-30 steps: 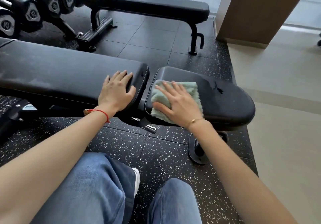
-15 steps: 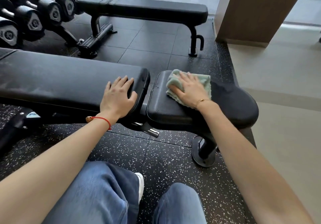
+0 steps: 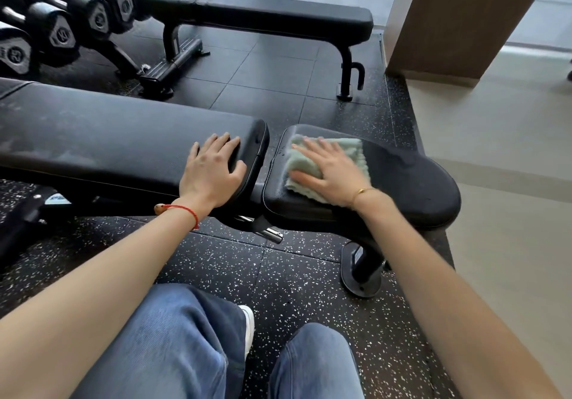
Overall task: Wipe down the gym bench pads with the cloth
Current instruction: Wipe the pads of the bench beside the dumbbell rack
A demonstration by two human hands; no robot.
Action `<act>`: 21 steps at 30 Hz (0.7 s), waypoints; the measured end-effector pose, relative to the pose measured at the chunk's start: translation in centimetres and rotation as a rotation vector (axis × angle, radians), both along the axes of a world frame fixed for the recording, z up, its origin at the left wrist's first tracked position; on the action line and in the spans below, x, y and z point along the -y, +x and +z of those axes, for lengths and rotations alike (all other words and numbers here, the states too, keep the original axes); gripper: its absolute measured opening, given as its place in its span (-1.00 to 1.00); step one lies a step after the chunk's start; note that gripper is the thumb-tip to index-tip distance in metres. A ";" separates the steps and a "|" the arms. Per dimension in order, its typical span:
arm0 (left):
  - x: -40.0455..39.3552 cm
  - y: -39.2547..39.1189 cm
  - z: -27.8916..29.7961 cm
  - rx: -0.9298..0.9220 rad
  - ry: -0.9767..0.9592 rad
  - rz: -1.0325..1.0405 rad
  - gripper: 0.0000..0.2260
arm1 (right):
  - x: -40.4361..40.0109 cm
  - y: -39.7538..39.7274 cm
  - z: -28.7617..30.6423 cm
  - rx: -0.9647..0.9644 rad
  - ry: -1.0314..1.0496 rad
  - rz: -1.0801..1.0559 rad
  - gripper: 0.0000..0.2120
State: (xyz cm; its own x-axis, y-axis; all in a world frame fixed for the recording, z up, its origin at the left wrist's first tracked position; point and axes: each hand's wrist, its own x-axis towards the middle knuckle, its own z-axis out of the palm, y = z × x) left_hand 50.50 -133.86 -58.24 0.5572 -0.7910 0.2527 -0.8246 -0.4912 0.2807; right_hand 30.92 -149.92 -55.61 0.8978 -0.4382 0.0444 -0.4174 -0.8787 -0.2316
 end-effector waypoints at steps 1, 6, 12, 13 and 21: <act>0.0 0.1 0.0 -0.001 -0.001 -0.003 -0.46 | -1.7 0.5 -0.3 0.013 -0.009 0.057 -0.31; -0.1 0.5 -0.1 -0.013 -0.009 -0.013 -0.45 | -5.2 -5.3 -1.9 0.119 -0.206 0.219 -0.28; 0.1 0.0 -0.1 -0.010 -0.005 0.000 -0.44 | -3.9 -7.8 -1.5 0.104 -0.260 0.087 -0.18; 0.1 -0.1 0.0 -0.014 -0.003 0.003 -0.43 | -4.7 -6.0 -1.6 0.085 -0.263 0.103 -0.16; -0.3 0.4 -0.1 -0.025 -0.025 -0.023 -0.48 | -6.6 -3.1 -2.1 0.130 -0.207 0.143 -0.24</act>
State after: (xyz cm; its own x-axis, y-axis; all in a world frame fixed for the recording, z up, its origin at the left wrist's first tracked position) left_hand 50.93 -133.57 -58.36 0.5449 -0.7975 0.2591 -0.8284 -0.4643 0.3132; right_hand 27.81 -143.35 -57.76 0.9306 -0.2773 0.2388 -0.2646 -0.9607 -0.0844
